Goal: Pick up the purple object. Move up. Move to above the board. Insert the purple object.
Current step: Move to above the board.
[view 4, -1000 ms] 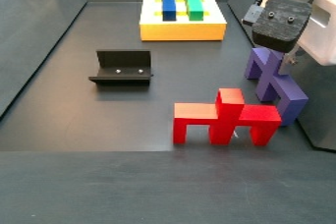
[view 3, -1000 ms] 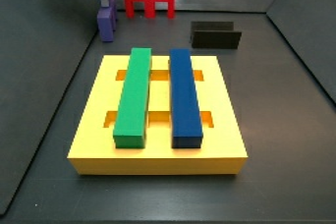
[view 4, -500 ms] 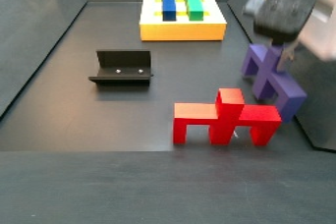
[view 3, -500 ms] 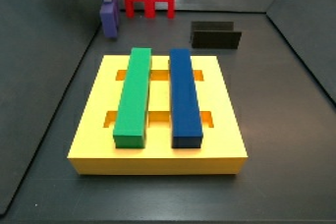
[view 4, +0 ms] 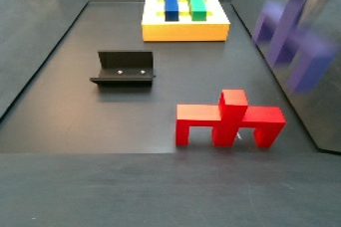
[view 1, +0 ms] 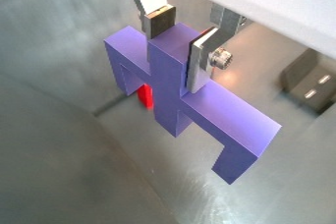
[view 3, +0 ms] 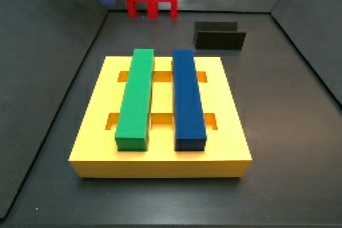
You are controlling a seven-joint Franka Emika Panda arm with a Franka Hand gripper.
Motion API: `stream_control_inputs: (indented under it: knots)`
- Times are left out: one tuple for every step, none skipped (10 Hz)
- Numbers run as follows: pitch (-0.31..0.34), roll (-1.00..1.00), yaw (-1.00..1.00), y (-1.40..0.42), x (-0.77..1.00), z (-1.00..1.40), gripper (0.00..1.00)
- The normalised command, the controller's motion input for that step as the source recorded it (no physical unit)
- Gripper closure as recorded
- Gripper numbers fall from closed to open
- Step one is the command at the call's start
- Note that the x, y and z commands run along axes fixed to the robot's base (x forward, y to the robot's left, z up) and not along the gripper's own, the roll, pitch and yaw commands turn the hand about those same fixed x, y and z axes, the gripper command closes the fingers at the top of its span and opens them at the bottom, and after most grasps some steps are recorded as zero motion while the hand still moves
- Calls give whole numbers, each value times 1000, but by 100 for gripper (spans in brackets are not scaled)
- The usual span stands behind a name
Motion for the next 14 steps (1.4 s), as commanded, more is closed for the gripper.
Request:
stream_control_inputs:
  knots:
    - [-14,26,7,-12,-97,1400,100]
    - [28,14,1,-8,-22,1400,100]
    - [112,-7,3,9,18,526,100]
    - [104,-9,3,-5,26,179,100]
    - [56,13,1000,-1400,702,158,100]
    - [56,15,1000,-1400,692,157,100]
    - [69,20,1000,-1400,727,148,100]
    - [70,9,1000,-1400,743,148,100]
    - [76,14,1000,-1400,751,149,100]
    - [78,12,1000,-1400,749,152,100]
    - [86,11,1000,-1400,774,154,100]
    - [92,10,1000,-1400,783,156,100]
    - [107,8,1000,-1400,815,157,100]
    - [118,8,1000,-1400,832,172,100]
